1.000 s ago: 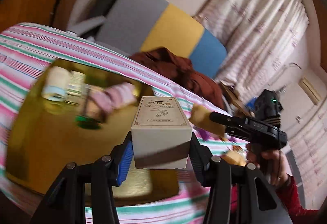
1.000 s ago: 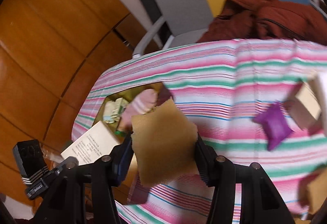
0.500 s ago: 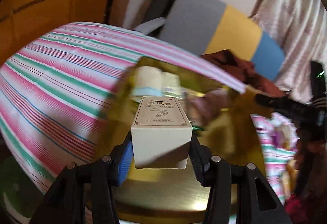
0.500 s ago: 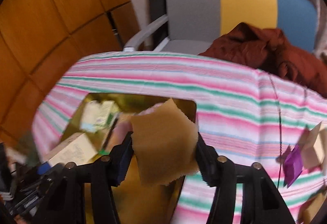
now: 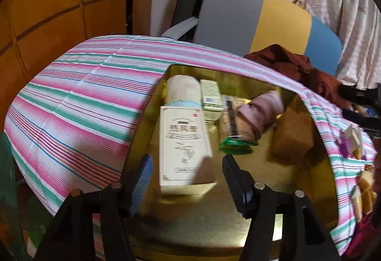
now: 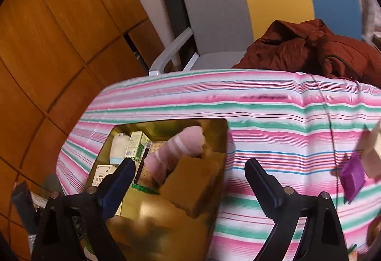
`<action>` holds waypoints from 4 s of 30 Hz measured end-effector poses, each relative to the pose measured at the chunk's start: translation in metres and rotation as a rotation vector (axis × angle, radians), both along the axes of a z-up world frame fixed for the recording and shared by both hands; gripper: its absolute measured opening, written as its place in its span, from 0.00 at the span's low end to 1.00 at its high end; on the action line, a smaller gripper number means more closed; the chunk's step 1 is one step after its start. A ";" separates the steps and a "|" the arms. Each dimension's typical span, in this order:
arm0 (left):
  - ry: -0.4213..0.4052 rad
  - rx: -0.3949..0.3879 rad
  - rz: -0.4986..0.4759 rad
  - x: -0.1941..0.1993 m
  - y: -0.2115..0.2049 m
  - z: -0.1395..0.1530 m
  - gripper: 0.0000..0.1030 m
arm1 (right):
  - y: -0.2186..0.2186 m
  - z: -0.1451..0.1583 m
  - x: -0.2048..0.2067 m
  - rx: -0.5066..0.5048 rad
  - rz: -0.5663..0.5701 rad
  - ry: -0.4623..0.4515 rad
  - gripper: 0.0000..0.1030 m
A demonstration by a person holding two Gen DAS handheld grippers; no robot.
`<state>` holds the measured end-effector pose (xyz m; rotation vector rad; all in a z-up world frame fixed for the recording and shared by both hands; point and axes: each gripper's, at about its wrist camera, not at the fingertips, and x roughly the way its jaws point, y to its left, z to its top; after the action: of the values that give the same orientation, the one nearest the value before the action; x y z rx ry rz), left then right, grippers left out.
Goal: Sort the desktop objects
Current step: 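Place the cream box into the gold tray while the right tool carries the yellow sponge there, then grasp the white sponge with the right tool while the left tool grasps another cream box, then lift the white sponge and cream box and carry them toward the gold tray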
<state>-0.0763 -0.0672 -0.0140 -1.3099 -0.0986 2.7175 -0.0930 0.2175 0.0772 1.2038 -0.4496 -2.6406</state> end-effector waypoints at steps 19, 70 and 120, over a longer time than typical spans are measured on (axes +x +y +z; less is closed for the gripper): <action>0.010 0.022 0.046 0.000 0.017 0.027 0.57 | 0.070 -0.003 0.048 -0.026 -0.066 0.012 0.91; -0.140 0.055 -0.695 0.029 0.391 0.010 0.57 | 0.347 -0.052 0.073 0.039 -0.476 -0.296 0.59; -0.079 0.030 -0.820 0.011 0.470 -0.029 0.51 | 0.367 -0.059 0.073 -0.054 -0.528 -0.325 0.59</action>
<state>-0.0656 0.4024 -0.0427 -1.1124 0.3194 1.9601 -0.0197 0.5844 0.0180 1.7001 -1.0121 -2.8137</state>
